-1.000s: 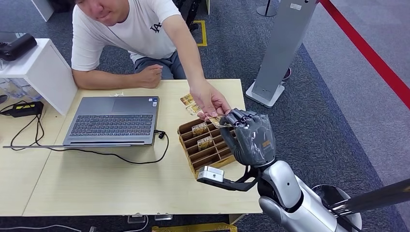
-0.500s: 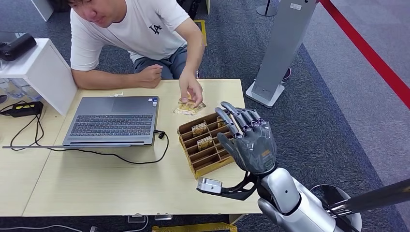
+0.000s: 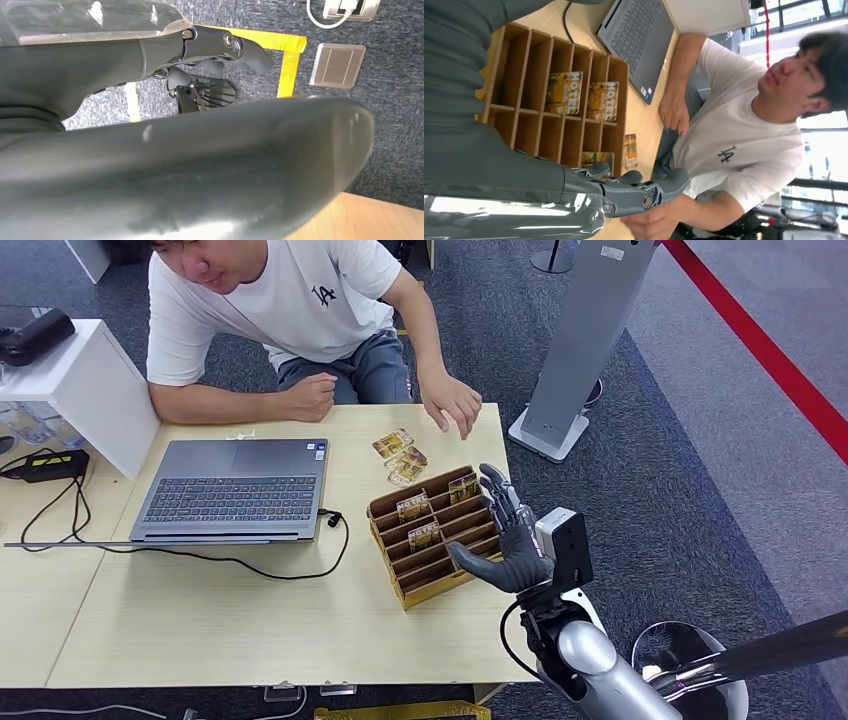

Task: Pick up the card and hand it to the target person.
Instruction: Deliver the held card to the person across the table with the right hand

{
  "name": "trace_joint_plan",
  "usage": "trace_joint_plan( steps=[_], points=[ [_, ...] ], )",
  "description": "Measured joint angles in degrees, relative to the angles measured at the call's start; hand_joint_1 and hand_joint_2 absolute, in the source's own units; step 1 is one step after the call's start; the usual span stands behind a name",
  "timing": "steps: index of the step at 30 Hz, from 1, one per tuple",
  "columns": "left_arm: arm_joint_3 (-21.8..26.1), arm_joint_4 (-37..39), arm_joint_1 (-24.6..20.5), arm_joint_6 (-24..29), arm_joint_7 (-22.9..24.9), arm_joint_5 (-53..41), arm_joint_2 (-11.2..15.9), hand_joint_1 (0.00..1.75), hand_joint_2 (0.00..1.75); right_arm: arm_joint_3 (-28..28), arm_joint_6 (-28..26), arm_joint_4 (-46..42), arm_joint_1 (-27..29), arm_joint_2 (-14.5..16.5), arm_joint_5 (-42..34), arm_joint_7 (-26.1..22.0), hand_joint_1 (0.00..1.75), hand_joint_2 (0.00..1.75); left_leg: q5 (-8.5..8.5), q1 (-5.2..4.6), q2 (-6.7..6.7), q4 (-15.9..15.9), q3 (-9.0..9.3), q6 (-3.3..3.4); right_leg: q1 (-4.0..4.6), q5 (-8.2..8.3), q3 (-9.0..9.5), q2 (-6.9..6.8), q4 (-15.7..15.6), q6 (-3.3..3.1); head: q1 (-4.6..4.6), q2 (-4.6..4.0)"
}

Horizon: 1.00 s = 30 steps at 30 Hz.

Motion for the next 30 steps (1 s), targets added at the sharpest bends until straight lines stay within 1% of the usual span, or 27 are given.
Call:
trace_joint_plan(
  steps=[3,7,16,22,30],
  points=[
    [0.0,0.0,-0.01,0.55,-0.01,-0.04,0.01,0.0,0.0,-0.87,0.86,0.68,1.19,-0.03,-1.86,-0.03,0.0,1.75,-0.01,0.0,0.0,0.0,0.0,0.0,0.0,0.0,-0.01,0.01,0.0,0.0,0.04,0.0],
    [0.0,-0.01,-0.01,1.17,0.01,-0.05,0.01,0.0,0.0,-1.54,1.4,1.31,2.44,-0.15,-2.05,1.26,0.0,1.75,0.0,0.0,0.01,0.0,0.02,0.0,0.0,0.0,-0.01,0.01,-0.01,0.0,-0.01,0.0],
    [0.0,0.0,-0.01,1.87,0.32,-0.03,0.03,0.0,0.0,-2.11,1.52,1.53,4.28,-1.19,1.43,5.81,0.0,1.75,0.0,0.0,0.01,0.0,0.03,0.0,0.0,0.0,0.0,0.01,0.0,0.0,0.02,0.0],
    [0.0,0.0,0.0,1.94,0.5,0.07,0.03,0.0,0.0,-2.64,2.58,1.22,5.37,-1.81,2.84,8.46,0.0,1.75,0.0,0.0,0.01,0.0,0.03,0.0,0.0,0.0,0.0,0.01,-0.01,0.0,0.01,0.0],
    [0.0,-0.01,0.0,2.03,0.55,0.31,0.03,0.0,0.0,-3.23,4.31,1.07,6.18,-2.13,4.24,10.09,0.0,1.75,0.0,0.0,0.01,0.0,0.04,0.0,0.0,0.0,0.01,0.02,-0.01,0.0,0.01,0.0]
  ],
)
